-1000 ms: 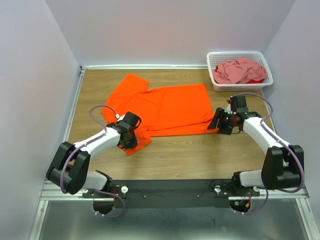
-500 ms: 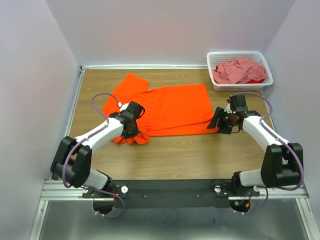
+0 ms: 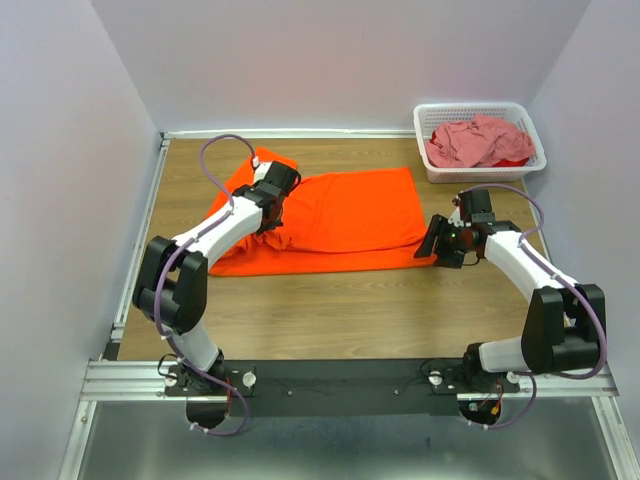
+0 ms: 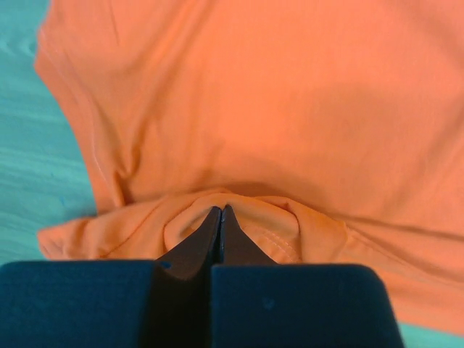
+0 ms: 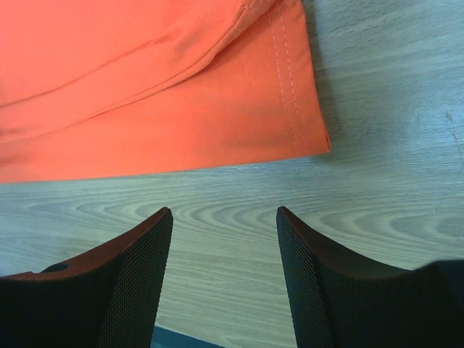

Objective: Fold and stack the t-shirts
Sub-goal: Fold the tshirt

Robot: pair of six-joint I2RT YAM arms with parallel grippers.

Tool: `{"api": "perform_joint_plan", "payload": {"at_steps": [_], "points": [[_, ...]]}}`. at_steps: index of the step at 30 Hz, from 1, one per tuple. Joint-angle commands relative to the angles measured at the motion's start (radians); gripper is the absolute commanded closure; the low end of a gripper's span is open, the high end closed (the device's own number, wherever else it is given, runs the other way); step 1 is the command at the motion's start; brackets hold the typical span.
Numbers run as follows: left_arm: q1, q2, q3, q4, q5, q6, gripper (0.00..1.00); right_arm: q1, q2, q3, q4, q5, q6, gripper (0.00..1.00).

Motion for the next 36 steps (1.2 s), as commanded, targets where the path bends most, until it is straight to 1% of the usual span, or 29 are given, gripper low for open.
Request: {"api": "perform_joint_plan", "payload": {"at_steps": [1, 5, 8, 12, 17, 18, 21, 23, 24, 26, 27, 28, 29, 30, 31, 32, 33, 34, 36], "points": [[0.011, 0.049, 0.066, 0.057, -0.127, 0.107, 0.97, 0.007, 0.002, 0.025, -0.008, -0.007, -0.018, 0.33], [0.035, 0.091, 0.098, 0.095, -0.140, 0.137, 0.96, 0.007, -0.009, 0.028, -0.008, -0.007, -0.019, 0.33], [0.048, 0.117, 0.111, 0.114, -0.124, 0.143, 0.92, 0.005, -0.015, 0.030, -0.008, -0.005, -0.018, 0.33], [0.067, 0.137, 0.109, 0.137, -0.106, 0.146, 0.85, 0.007, -0.027, 0.034, -0.008, 0.037, -0.003, 0.32], [0.097, 0.132, 0.095, 0.187, -0.060, 0.154, 0.69, 0.007, -0.037, 0.039, -0.008, 0.129, 0.051, 0.28], [0.112, 0.131, 0.094, 0.192, -0.051, 0.154, 0.62, 0.007, -0.037, 0.042, -0.008, 0.142, 0.053, 0.28], [0.143, 0.100, 0.088, 0.206, 0.001, 0.138, 0.59, 0.004, -0.027, 0.043, -0.008, 0.192, 0.068, 0.26], [0.175, 0.039, 0.051, 0.224, 0.055, 0.108, 0.47, 0.002, -0.014, 0.043, -0.004, 0.209, 0.083, 0.25], [0.186, 0.013, 0.013, 0.229, 0.072, 0.095, 0.37, -0.001, -0.008, 0.039, 0.002, 0.208, 0.088, 0.25], [0.225, -0.038, -0.033, 0.224, 0.107, 0.050, 0.29, -0.007, 0.000, 0.027, 0.019, 0.190, 0.103, 0.25], [0.241, -0.099, -0.065, 0.227, 0.145, 0.037, 0.28, -0.015, 0.002, 0.019, 0.042, 0.183, 0.123, 0.25], [0.261, -0.131, -0.133, 0.238, 0.167, 0.026, 0.27, -0.019, 0.003, 0.010, 0.057, 0.165, 0.131, 0.25], [0.297, -0.195, -0.170, 0.241, 0.187, 0.016, 0.27, -0.024, 0.005, -0.006, 0.071, 0.154, 0.139, 0.25], [0.316, -0.228, -0.205, 0.246, 0.216, -0.003, 0.27, -0.031, 0.011, -0.013, 0.097, 0.145, 0.152, 0.25], [0.333, -0.259, -0.272, 0.252, 0.227, -0.009, 0.29, -0.033, 0.019, -0.018, 0.110, 0.134, 0.158, 0.25], [0.363, -0.309, -0.305, 0.258, 0.245, -0.018, 0.34, -0.038, 0.028, -0.029, 0.129, 0.118, 0.168, 0.26], [0.374, -0.329, -0.332, 0.261, 0.245, -0.018, 0.34, -0.044, 0.028, -0.032, 0.140, 0.110, 0.174, 0.26], [0.385, -0.346, -0.381, 0.267, 0.261, -0.021, 0.38, -0.044, 0.038, -0.035, 0.148, 0.101, 0.177, 0.27], [0.405, -0.371, -0.417, 0.282, 0.303, -0.021, 0.42, -0.050, 0.048, -0.041, 0.175, 0.074, 0.183, 0.29]]}}
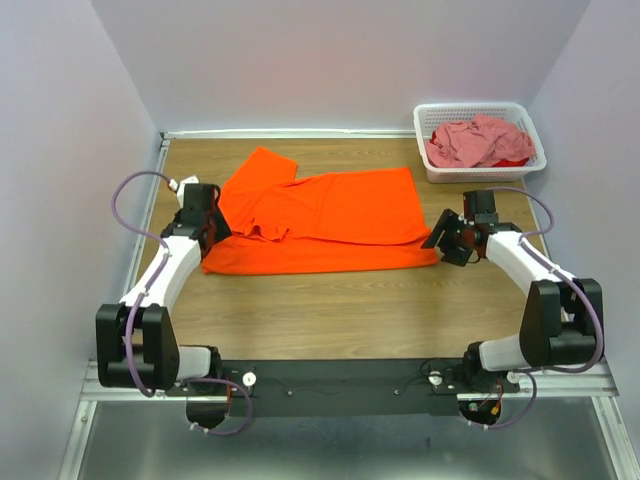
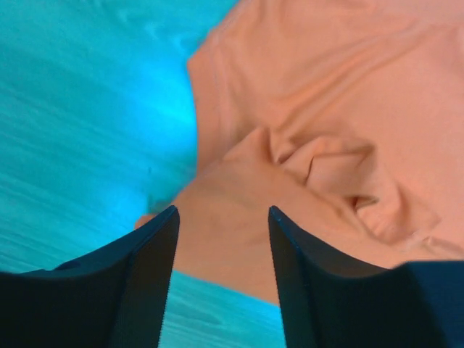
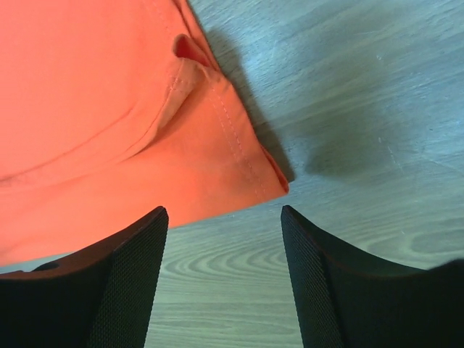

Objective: Fold and stack the t-shirts
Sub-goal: Fold the tshirt

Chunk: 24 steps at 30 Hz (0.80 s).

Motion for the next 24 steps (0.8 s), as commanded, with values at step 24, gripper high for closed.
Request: {"api": "perform_joint_plan", "payload": {"at_steps": [24], "points": [[0.251, 0.109, -0.235, 0.091, 0.241, -0.022, 0.62, -0.118, 0.069, -0.149, 0.081, 0.047, 0.063, 0.55]]}}
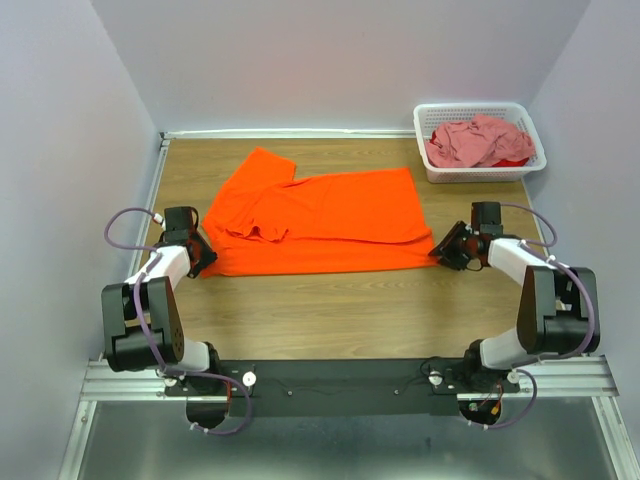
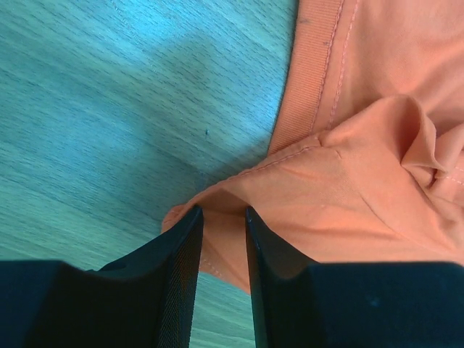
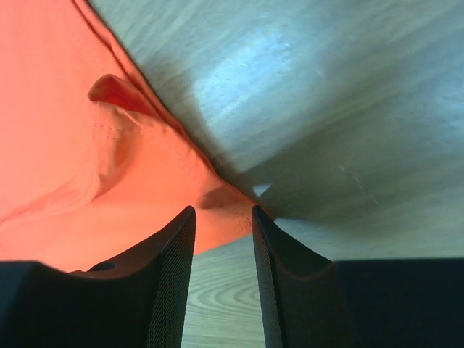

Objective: Fold and stack the t-shirts
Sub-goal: Fold the tshirt

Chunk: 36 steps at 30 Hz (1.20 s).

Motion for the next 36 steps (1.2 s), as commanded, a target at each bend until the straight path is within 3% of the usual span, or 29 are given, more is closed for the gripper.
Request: {"api": "perform_joint_plan", "payload": {"at_steps": [1, 6, 9, 13, 20, 30, 36], "points": [[0.012, 0.009, -0.020, -0.052, 0.013, 0.010, 0.62, -0.016, -0.029, -0.007, -0.134, 0.122, -0.039, 0.55], [0.012, -0.055, 0.011, -0.075, -0.005, 0.029, 0.57, 0.002, -0.112, 0.077, -0.156, 0.040, -0.120, 0.51], [0.012, -0.101, 0.036, -0.087, -0.008, 0.044, 0.48, 0.052, -0.118, 0.151, -0.165, 0.055, -0.145, 0.50], [0.012, -0.169, 0.068, -0.100, -0.027, 0.058, 0.39, 0.199, -0.087, 0.230, -0.166, 0.078, -0.189, 0.50], [0.011, -0.279, 0.056, -0.062, -0.015, 0.087, 0.39, 0.374, 0.088, 0.310, -0.137, -0.002, -0.214, 0.56], [0.009, -0.313, -0.035, 0.051, 0.036, 0.139, 0.38, 0.397, 0.277, 0.382, -0.128, -0.008, -0.203, 0.63], [0.006, -0.290, -0.038, 0.055, 0.064, 0.144, 0.38, 0.395, 0.328, 0.451, -0.133, 0.094, -0.214, 0.63]]}}
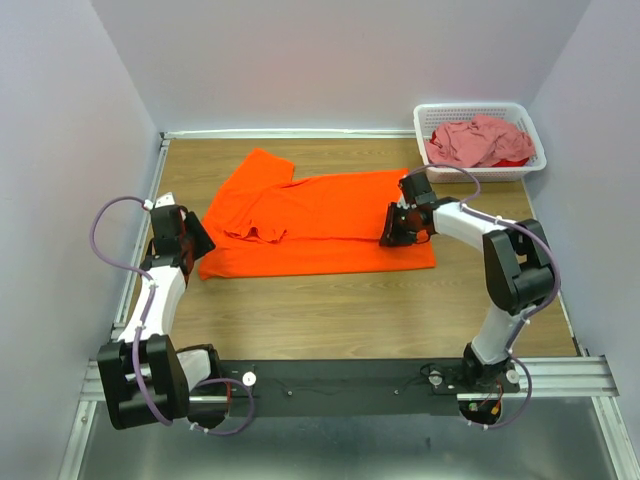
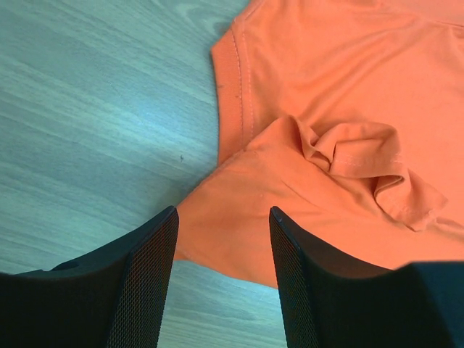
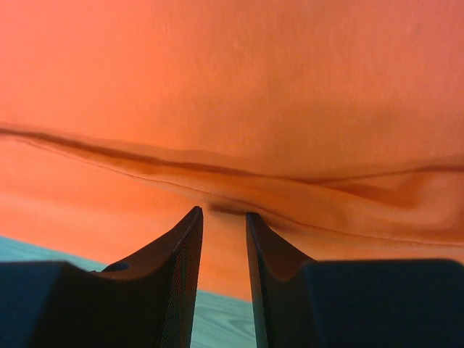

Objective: Fold and stack the t-shirts
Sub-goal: Fold the tshirt

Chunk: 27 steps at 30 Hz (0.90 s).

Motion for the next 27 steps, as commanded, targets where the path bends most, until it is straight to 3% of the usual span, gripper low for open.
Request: {"api": "perform_joint_plan", "payload": {"at_steps": [1, 11, 18, 20, 27], "points": [[0.001, 0.007, -0.007, 0.039, 0.031, 0.020, 0.38, -0.002, 0.032, 0.063, -0.001, 0.091, -0.023, 0.62], [-0.003, 0.029, -0.011, 0.051, 0.068, 0.029, 0.38, -0.020, 0.158, 0.222, -0.007, 0.206, -0.064, 0.62], [-0.028, 0.049, 0.002, 0.050, 0.166, 0.026, 0.36, 0.013, 0.108, 0.260, -0.008, 0.012, -0.119, 0.53], [-0.045, 0.053, 0.014, 0.048, 0.195, -0.005, 0.36, 0.070, 0.091, 0.256, -0.005, 0.004, -0.174, 0.51], [-0.066, 0.110, 0.039, 0.069, 0.142, -0.060, 0.30, 0.350, 0.146, 0.350, 0.039, 0.123, -0.438, 0.27]]}}
